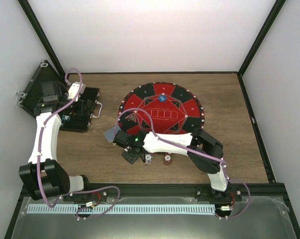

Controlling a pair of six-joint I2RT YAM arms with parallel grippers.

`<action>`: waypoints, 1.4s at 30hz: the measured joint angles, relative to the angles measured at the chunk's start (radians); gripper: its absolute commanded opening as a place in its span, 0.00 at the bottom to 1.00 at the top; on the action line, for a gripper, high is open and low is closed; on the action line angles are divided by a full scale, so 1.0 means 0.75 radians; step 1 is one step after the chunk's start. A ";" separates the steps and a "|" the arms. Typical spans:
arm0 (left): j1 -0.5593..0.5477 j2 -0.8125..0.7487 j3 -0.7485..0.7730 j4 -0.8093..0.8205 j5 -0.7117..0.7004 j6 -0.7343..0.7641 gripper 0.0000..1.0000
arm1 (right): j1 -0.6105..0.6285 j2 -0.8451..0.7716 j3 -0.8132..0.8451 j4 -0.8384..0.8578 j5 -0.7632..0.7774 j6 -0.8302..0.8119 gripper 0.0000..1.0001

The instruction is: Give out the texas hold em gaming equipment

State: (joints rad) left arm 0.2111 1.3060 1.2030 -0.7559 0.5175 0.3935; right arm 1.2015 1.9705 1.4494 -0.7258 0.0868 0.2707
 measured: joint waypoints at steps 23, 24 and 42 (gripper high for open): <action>0.010 -0.001 0.000 -0.014 0.010 0.003 1.00 | -0.356 0.035 0.367 -0.029 0.075 -0.066 0.12; 0.010 -0.001 0.000 -0.014 0.010 0.004 1.00 | -0.387 0.057 0.383 -0.019 0.077 -0.073 0.11; 0.016 -0.001 0.000 -0.022 0.012 0.006 1.00 | -0.524 0.395 0.446 0.038 0.089 -0.127 0.11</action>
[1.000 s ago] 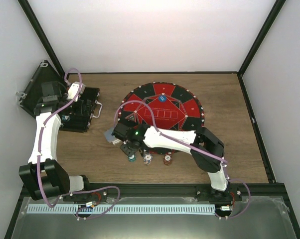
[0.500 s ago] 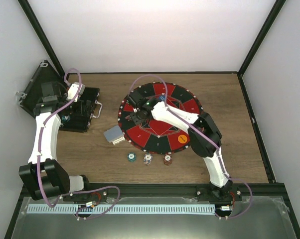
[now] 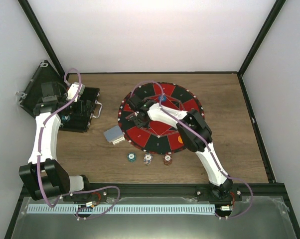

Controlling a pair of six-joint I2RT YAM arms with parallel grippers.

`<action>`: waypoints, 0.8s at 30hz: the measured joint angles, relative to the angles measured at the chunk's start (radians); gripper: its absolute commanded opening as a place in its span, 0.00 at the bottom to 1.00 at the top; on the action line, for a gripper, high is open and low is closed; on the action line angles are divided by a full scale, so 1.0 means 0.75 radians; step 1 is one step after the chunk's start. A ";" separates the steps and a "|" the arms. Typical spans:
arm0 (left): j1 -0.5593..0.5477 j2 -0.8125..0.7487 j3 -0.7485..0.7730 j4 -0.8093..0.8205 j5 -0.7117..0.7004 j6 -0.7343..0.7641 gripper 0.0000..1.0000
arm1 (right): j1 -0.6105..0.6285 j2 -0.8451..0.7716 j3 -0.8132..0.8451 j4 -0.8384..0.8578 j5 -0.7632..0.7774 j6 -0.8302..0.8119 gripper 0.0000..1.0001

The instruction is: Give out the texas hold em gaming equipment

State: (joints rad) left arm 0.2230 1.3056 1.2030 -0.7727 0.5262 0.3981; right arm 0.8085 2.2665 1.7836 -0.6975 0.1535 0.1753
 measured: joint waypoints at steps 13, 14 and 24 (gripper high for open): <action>0.009 0.000 0.000 -0.001 0.000 0.002 1.00 | -0.001 0.085 0.134 0.004 -0.076 0.012 0.29; 0.009 0.001 0.000 -0.001 0.001 0.002 1.00 | -0.001 0.085 0.134 0.004 -0.077 0.012 0.37; 0.010 0.000 0.000 -0.014 0.012 0.002 1.00 | 0.007 0.018 0.084 -0.019 -0.025 0.023 0.73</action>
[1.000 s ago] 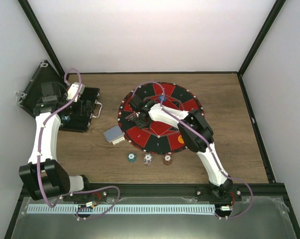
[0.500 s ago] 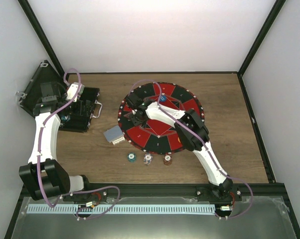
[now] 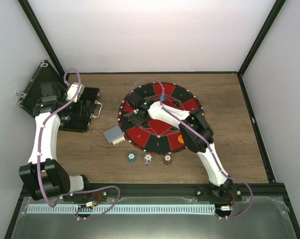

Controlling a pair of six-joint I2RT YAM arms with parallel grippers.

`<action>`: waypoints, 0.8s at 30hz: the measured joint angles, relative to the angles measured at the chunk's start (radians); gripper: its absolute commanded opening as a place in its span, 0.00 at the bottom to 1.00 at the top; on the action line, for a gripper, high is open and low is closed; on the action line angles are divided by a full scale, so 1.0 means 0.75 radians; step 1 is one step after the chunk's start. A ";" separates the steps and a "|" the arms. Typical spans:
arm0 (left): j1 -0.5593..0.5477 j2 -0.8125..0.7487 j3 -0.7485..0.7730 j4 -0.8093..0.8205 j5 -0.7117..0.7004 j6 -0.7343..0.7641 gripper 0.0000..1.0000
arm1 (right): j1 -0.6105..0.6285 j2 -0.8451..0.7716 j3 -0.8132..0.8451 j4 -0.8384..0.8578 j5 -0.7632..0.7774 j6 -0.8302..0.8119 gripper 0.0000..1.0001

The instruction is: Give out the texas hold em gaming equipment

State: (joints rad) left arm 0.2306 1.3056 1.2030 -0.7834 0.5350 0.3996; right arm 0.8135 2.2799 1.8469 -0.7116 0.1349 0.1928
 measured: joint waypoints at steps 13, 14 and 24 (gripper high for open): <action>0.001 -0.001 0.000 -0.017 0.012 0.004 1.00 | 0.358 -0.480 -0.384 0.003 -0.021 0.044 0.90; 0.001 -0.001 0.000 -0.017 0.012 0.004 1.00 | 0.396 -0.481 -0.410 0.003 -0.035 0.054 0.90; 0.001 -0.001 0.012 -0.027 0.012 0.008 1.00 | 0.506 -0.454 -0.507 -0.006 -0.098 0.099 0.81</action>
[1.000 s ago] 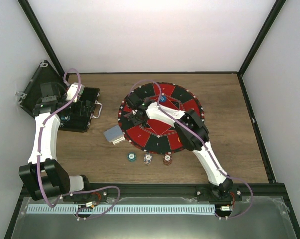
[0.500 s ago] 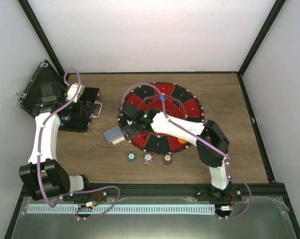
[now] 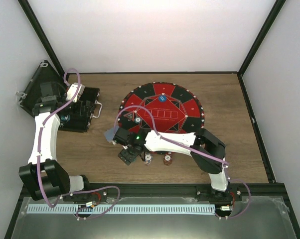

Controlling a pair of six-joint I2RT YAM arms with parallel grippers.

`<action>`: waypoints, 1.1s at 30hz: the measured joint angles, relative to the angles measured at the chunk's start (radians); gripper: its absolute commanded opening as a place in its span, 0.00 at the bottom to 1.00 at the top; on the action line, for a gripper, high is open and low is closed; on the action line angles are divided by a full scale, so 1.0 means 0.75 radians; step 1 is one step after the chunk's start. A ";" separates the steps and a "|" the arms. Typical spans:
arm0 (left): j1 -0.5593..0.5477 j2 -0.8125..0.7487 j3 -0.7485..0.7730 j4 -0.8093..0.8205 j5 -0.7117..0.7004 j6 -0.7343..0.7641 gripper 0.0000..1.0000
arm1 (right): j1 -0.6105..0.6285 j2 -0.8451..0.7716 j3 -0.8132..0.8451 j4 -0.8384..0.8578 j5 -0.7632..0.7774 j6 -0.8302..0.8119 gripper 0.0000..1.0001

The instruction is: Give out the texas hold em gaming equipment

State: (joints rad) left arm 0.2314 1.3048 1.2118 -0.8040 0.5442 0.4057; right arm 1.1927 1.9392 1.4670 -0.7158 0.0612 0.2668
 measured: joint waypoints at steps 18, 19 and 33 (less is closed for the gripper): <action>0.000 -0.001 0.001 -0.003 0.000 0.005 1.00 | 0.010 0.066 -0.034 0.012 0.000 0.005 0.56; 0.000 -0.001 0.001 -0.003 0.000 0.005 1.00 | 0.011 0.067 -0.034 0.013 0.000 0.005 0.54; 0.000 -0.001 0.015 -0.006 0.000 0.005 1.00 | 0.011 0.069 -0.034 0.015 0.018 0.005 0.33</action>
State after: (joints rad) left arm 0.2314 1.3041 1.2232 -0.8085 0.5442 0.4095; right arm 1.2011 1.9907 1.4418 -0.7044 0.0750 0.2703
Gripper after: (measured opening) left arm 0.999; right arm 0.435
